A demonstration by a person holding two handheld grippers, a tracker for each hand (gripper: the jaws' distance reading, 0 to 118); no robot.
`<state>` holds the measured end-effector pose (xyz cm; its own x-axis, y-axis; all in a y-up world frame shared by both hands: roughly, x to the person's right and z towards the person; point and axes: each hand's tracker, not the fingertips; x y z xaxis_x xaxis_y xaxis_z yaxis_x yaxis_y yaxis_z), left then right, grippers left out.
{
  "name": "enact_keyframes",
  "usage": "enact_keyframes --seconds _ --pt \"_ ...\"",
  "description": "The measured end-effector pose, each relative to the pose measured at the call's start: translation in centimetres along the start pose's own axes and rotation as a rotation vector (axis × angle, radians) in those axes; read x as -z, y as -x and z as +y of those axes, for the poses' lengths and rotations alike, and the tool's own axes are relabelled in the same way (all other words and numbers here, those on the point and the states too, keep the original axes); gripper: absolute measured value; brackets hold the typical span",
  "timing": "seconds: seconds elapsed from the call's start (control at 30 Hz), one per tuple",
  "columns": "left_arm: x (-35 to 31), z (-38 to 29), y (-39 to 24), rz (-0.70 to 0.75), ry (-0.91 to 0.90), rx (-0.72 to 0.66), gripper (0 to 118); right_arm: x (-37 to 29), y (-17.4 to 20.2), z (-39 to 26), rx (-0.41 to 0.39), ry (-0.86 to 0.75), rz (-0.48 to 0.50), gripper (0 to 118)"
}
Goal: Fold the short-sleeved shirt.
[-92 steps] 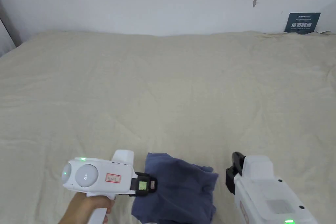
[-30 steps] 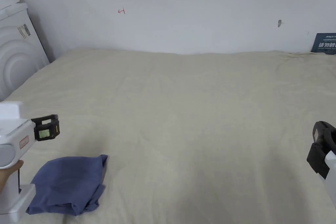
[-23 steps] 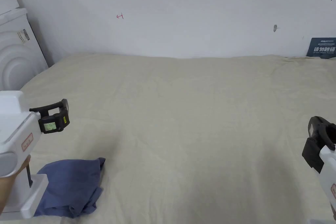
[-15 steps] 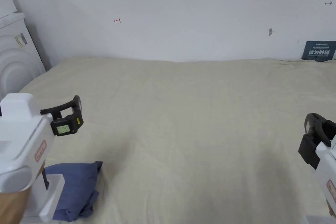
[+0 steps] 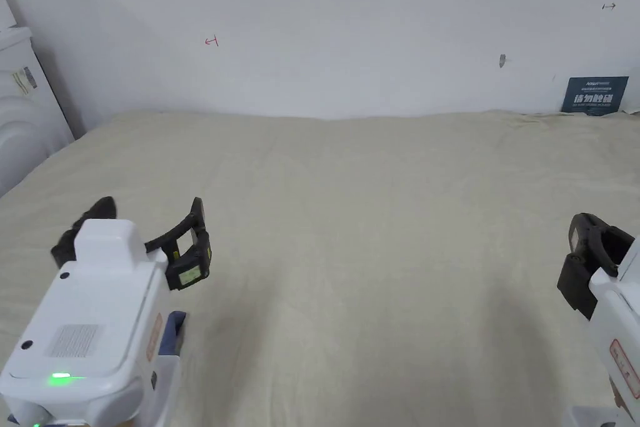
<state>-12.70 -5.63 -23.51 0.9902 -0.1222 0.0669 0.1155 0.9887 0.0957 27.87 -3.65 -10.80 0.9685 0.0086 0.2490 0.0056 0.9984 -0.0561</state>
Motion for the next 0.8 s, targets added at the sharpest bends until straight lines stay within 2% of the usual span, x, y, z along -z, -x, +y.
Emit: enact_keyframes --seconds 0.03,0.13,0.17,0.23,0.33,0.4,0.8 --pt "0.0 -0.1 -0.4 -0.008 0.007 0.000 63 0.0 0.1 0.0 0.001 0.001 -0.001 0" --pt "-0.2 -0.5 -1.6 -0.041 0.012 -0.038 56 -0.1 0.1 0.0 0.004 0.000 -0.002 1" --pt "-0.3 -0.6 -1.9 -0.044 0.015 -0.047 47 -0.1 0.2 0.0 0.006 -0.001 -0.002 0" --pt "-0.3 -0.8 -2.6 -0.052 0.027 -0.066 16 -0.2 0.2 0.0 0.008 0.000 -0.004 1" --pt "-0.3 -1.2 -3.4 -0.064 0.045 -0.084 4 -0.2 0.2 -0.1 0.011 0.001 -0.007 0" --pt "-0.2 -1.6 -3.9 -0.068 0.050 -0.088 0 0.1 -0.1 -0.5 0.010 0.000 -0.013 1" --pt "-0.3 -2.6 -6.5 -0.077 0.053 -0.094 0 0.4 -0.1 -1.5 -0.005 -0.015 -0.042 0"
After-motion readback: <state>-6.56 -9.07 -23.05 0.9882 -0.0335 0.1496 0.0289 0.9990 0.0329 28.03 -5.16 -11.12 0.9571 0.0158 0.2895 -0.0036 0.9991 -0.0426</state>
